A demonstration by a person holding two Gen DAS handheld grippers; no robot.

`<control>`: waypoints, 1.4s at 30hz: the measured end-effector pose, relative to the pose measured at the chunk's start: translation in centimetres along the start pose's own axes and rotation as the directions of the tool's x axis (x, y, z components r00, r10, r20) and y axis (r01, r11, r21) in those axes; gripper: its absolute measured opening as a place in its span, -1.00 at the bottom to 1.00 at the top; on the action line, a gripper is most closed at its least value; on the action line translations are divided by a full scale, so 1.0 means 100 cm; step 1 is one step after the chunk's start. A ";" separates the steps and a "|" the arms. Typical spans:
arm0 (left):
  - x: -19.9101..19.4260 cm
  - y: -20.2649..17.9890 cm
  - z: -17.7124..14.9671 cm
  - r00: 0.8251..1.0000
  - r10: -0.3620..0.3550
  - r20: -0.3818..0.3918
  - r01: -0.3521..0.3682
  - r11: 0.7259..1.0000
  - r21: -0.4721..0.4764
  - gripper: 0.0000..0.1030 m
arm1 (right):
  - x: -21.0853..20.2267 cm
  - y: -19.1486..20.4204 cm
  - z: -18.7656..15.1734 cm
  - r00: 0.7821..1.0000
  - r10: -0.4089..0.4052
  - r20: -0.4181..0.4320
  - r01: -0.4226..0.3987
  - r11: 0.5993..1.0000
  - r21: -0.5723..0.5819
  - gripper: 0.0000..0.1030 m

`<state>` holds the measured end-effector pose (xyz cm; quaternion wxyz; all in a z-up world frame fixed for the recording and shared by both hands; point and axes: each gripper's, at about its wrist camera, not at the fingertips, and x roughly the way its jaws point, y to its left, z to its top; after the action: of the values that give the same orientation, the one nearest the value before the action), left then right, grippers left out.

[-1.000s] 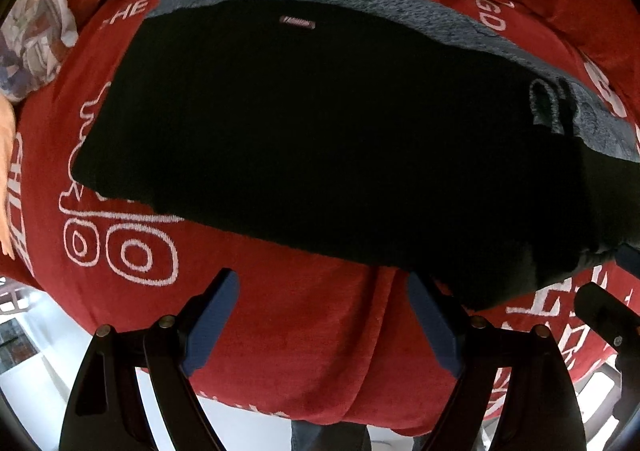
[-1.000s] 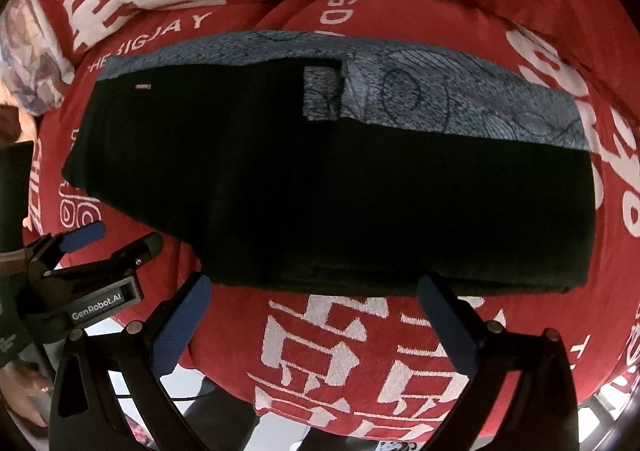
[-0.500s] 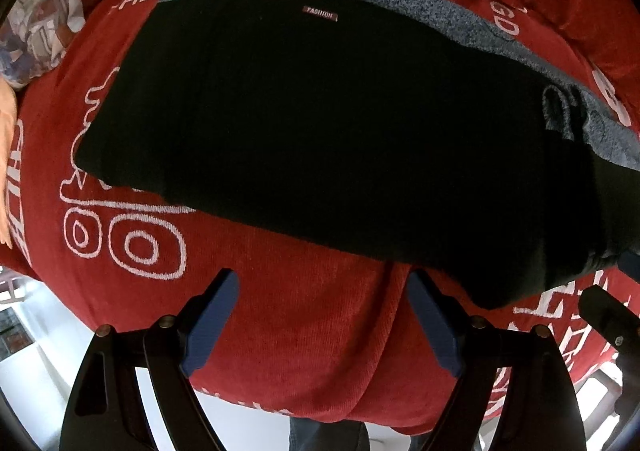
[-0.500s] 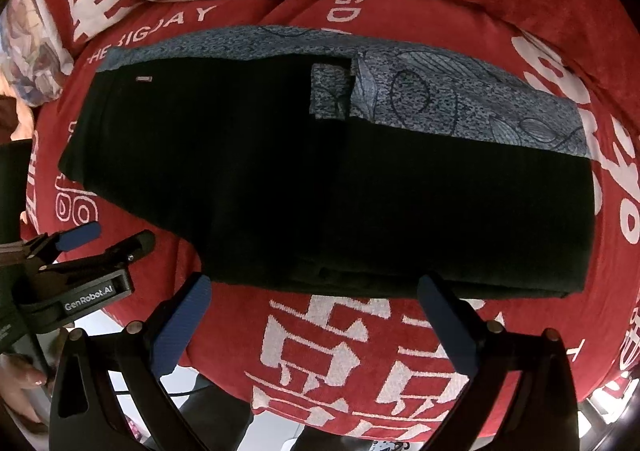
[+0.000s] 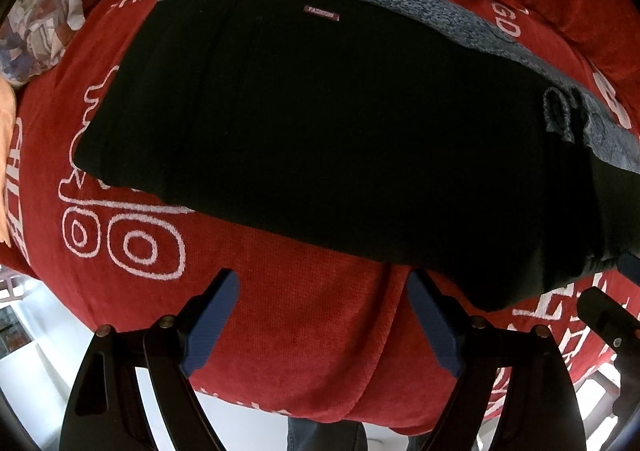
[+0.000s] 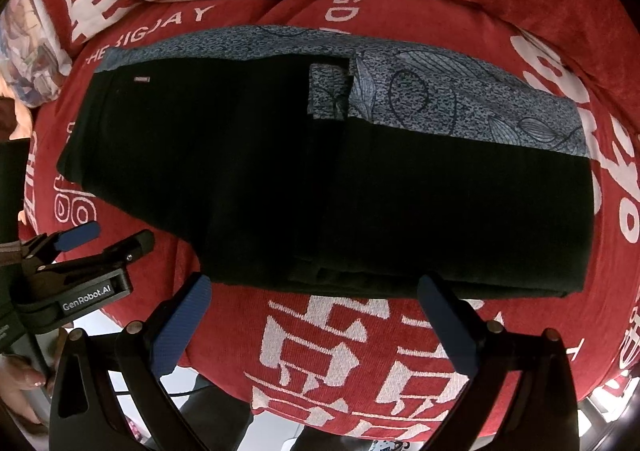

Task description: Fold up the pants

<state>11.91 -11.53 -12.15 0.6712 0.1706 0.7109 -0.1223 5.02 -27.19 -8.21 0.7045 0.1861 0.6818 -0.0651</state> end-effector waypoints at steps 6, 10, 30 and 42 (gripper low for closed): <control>-0.001 0.001 0.001 1.000 -0.001 -0.001 0.001 1.000 -0.001 0.69 | 0.001 0.001 0.000 1.000 -0.002 -0.002 0.002 1.000 -0.003 1.00; -0.002 0.004 0.003 1.000 -0.002 0.000 0.002 1.000 -0.008 0.69 | 0.001 0.003 0.001 1.000 -0.004 -0.002 0.004 1.000 -0.006 1.00; 0.002 0.037 0.011 1.000 -0.012 0.004 0.012 0.999 -0.046 0.69 | 0.004 0.014 0.010 1.000 -0.005 -0.004 0.005 1.000 -0.020 1.00; 0.009 0.064 0.020 1.000 -0.018 0.010 0.019 0.997 -0.069 0.69 | 0.000 0.005 0.021 1.000 0.019 0.007 -0.019 0.999 0.031 1.00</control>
<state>16.30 -6.44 -12.85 0.6788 0.1402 0.7131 -0.1048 7.17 -27.44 -8.16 0.7043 0.2035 0.6765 -0.0697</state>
